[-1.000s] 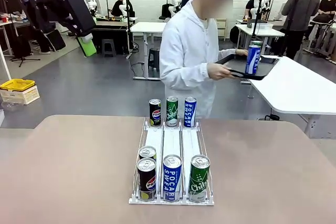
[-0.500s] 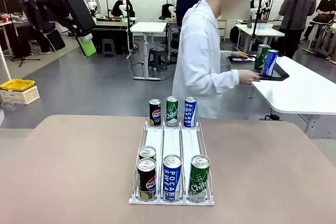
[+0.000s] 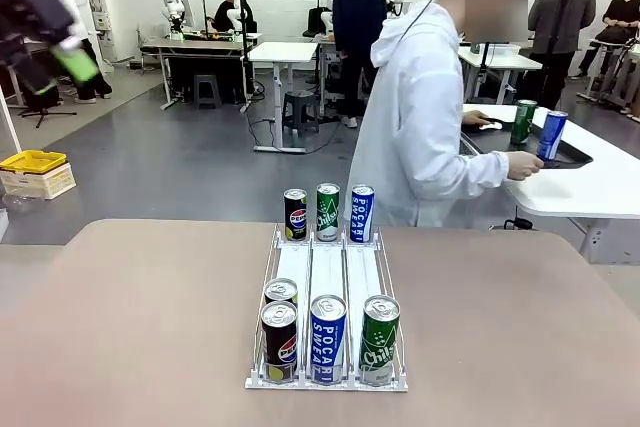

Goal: Retrieve and hand over the desired beverage to the person.
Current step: Place the picked can on the Handle tray extended by the person.

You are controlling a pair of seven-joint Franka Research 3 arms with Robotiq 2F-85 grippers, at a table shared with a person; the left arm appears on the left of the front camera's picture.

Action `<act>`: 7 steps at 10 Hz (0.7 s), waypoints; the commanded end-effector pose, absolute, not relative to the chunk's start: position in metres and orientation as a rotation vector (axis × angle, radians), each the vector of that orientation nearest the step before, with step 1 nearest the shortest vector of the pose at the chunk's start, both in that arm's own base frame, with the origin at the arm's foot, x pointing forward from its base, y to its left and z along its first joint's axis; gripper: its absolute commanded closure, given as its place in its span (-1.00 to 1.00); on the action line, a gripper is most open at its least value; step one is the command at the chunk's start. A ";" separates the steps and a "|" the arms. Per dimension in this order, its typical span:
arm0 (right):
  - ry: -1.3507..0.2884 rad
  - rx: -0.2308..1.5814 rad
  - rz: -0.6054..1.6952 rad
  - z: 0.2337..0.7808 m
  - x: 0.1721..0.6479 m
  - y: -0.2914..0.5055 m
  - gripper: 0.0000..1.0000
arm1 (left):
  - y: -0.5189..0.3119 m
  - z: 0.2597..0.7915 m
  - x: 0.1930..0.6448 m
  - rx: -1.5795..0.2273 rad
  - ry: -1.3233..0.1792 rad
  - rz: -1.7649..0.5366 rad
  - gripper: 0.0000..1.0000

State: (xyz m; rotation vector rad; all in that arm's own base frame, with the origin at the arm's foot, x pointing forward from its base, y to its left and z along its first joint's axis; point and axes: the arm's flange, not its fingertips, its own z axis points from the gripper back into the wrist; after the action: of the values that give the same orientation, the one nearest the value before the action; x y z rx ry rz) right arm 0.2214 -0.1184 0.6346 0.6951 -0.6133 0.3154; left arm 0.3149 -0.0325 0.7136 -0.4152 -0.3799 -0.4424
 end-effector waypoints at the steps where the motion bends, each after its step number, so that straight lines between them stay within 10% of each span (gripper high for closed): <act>1: -0.621 0.715 0.333 0.635 0.223 -0.118 -1.00 | 0.011 0.673 0.313 -0.474 -0.463 -0.440 -1.00; 7: -0.621 0.715 0.333 0.635 0.223 -0.118 -1.00 | 0.102 0.667 0.285 -0.487 -0.666 -0.447 -1.00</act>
State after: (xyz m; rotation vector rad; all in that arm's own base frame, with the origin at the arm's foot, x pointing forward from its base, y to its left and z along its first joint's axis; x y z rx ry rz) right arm 0.2214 -0.1182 0.6347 0.6947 -0.6130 0.3158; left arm 0.2828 0.0948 0.6767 -0.4582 -0.6510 -0.4269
